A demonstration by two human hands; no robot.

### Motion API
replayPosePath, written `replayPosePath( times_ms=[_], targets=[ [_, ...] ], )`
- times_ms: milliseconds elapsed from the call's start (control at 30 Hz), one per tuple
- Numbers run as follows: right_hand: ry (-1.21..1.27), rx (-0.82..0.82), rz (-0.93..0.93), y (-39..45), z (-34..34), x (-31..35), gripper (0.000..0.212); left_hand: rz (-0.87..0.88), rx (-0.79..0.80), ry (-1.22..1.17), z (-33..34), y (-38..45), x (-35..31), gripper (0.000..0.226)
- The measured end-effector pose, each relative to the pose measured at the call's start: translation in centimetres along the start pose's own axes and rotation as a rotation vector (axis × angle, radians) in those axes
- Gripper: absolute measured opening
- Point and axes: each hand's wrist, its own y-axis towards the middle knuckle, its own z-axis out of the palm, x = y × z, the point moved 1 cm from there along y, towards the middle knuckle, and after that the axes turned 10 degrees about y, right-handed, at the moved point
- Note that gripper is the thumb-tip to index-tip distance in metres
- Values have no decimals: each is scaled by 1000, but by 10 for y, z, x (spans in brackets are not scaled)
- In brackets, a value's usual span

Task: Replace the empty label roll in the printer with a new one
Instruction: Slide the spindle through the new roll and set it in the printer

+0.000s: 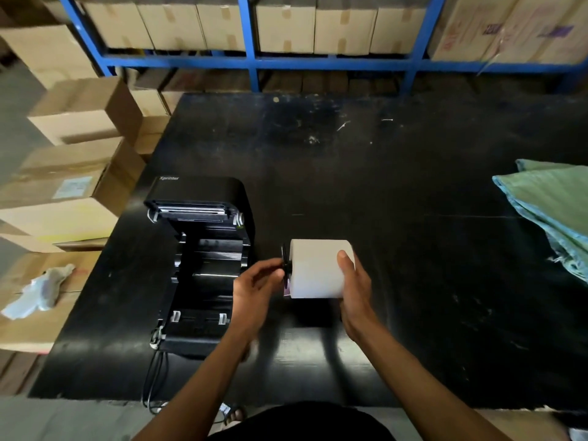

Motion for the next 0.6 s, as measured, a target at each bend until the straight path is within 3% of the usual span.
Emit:
replayPosePath(
  times_ms=[333,600],
  targets=[
    [-39,-8,-52,-37,32,-14,46,-156,174,-173,-56,-2,14,35],
    [-34,42,-66,-63,62,-20,42,-123,254,-65,-95,2,6,29]
  ],
)
